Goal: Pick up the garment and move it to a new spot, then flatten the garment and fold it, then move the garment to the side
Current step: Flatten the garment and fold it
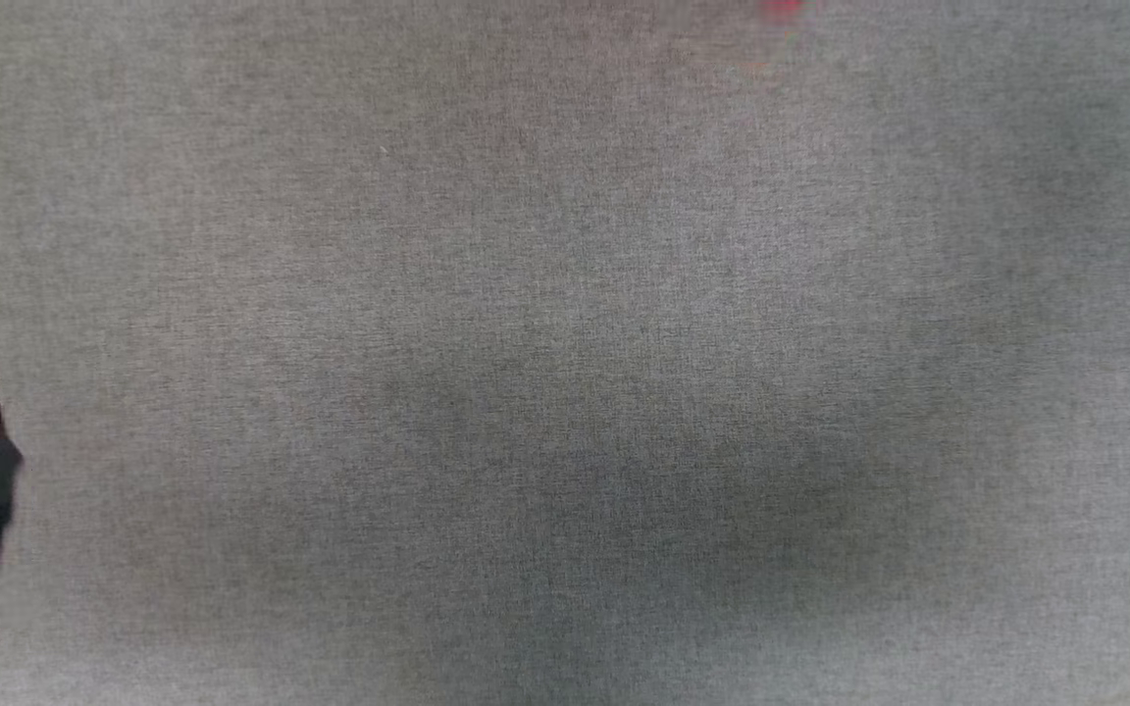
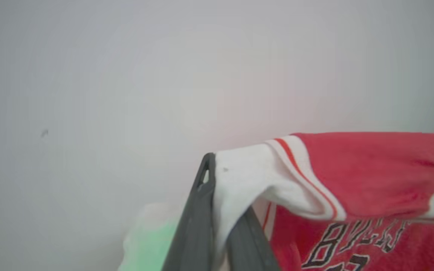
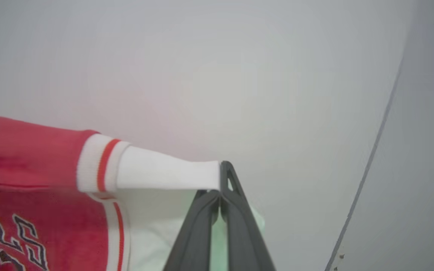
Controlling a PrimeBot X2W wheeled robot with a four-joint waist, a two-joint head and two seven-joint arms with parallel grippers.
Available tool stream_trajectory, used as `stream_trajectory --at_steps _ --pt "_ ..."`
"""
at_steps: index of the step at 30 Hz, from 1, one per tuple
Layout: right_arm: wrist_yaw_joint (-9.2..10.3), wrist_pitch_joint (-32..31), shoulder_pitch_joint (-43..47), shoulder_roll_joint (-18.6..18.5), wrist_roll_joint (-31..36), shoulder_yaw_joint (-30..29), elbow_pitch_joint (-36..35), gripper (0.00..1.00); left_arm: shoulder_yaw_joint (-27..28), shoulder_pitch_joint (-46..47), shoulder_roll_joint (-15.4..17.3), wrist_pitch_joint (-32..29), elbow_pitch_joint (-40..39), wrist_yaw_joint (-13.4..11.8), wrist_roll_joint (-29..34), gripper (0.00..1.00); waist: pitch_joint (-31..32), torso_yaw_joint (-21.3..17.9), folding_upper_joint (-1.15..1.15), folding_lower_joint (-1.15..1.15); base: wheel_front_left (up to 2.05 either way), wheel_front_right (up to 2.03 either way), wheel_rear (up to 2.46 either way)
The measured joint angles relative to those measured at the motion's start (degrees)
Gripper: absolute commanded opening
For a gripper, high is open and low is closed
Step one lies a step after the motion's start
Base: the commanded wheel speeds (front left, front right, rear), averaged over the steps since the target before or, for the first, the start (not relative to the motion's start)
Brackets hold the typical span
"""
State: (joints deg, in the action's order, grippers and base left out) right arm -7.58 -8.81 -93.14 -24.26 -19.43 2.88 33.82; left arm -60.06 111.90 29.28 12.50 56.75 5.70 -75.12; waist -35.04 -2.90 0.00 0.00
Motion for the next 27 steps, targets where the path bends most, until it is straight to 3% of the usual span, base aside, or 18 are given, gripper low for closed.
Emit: stream_trajectory --at_steps 5,11,13,19,22,27 --pt "-0.09 4.7 -5.9 0.9 3.5 -1.8 7.1 0.0 2.5 3.1 -1.9 1.6 1.7 1.4 -1.0 0.0 1.9 0.1 0.0 0.0 0.0 0.0 0.0" --pt "-0.08 5.3 -1.7 -0.6 1.6 3.2 9.7 0.0 1.4 -3.6 -1.5 -0.4 -2.9 1.6 -3.5 0.0 3.6 0.9 0.0 0.0 0.0 0.0 0.0" --pt "0.01 4.9 3.4 -1.7 -0.8 6.2 9.7 0.0 0.3 -10.0 -0.3 -2.2 -8.2 1.7 -6.3 0.0 4.2 1.1 0.0 0.0 0.0 0.0 0.0" --pt "0.03 2.1 22.5 -5.7 -9.5 12.8 2.7 0.0 -3.6 -30.6 8.6 0.0 -27.6 1.7 -10.8 0.0 5.6 1.5 0.0 0.0 0.0 0.0 0.0" --pt "0.04 0.4 32.3 -8.3 -13.6 12.9 -3.0 0.0 -5.3 -40.1 11.9 1.2 -34.0 1.7 -11.9 0.0 6.5 1.8 0.0 0.0 0.0 0.0 0.0" --pt "0.04 -3.3 49.4 -11.1 -17.5 8.7 -12.7 0.0 -6.3 -53.5 14.6 2.2 -41.8 1.7 -13.9 0.0 8.6 2.2 0.0 -0.01 0.0 0.0 0.0"
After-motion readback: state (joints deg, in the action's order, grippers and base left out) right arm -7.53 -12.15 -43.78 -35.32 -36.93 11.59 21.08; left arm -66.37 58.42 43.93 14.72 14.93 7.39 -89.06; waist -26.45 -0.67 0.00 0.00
